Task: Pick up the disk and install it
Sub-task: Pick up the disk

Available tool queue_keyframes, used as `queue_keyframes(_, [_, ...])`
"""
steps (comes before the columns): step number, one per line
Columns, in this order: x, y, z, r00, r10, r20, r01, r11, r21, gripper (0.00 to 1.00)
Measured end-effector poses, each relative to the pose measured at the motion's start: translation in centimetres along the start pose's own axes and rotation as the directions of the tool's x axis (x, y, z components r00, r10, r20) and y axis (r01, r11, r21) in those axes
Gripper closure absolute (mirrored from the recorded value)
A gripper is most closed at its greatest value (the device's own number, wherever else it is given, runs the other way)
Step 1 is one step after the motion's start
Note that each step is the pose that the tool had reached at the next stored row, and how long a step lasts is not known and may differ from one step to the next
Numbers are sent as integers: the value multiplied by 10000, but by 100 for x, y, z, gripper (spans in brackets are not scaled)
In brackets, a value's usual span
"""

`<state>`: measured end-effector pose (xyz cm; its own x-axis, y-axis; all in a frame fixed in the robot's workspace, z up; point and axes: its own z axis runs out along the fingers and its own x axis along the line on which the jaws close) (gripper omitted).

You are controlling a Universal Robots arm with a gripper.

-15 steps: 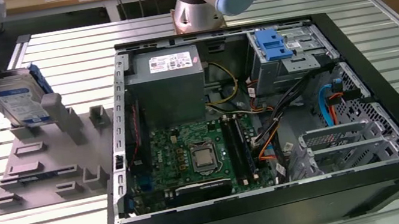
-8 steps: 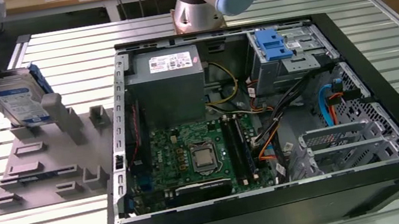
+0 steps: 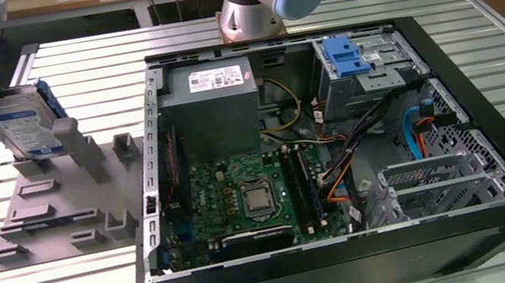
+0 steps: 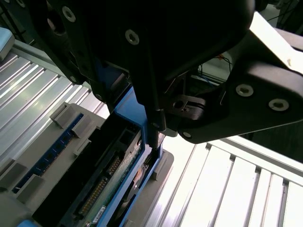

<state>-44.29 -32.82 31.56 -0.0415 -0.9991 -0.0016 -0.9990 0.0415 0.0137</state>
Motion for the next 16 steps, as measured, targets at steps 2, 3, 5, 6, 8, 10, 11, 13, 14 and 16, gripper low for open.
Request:
queue_keyframes(2, [0,0,-1,10000,0,1,0,10000,0,64])
queue_keyframes(3, [0,0,-3,10000,0,0,0,10000,-1,64])
queue_keyframes(5, [0,0,-12,10000,0,-1,0,10000,-3,64])
queue_keyframes(6, [0,0,-17,10000,0,0,0,10000,-1,64])
queue_keyframes(8, [0,0,-26,10000,0,0,0,10000,-1,64])
queue_keyframes(10, [0,0,-30,10000,0,2,0,10000,2,64])
queue_keyframes(11, [0,0,-34,10000,0,1,0,10000,0,64])
queue_keyframes(13, [0,1,-40,10000,1,1,-1,10000,-1,64])
queue_keyframes(14, [0,1,-43,10000,0,1,0,10000,0,64])
queue_keyframes(16, [0,1,-47,10000,0,1,0,10000,1,64])
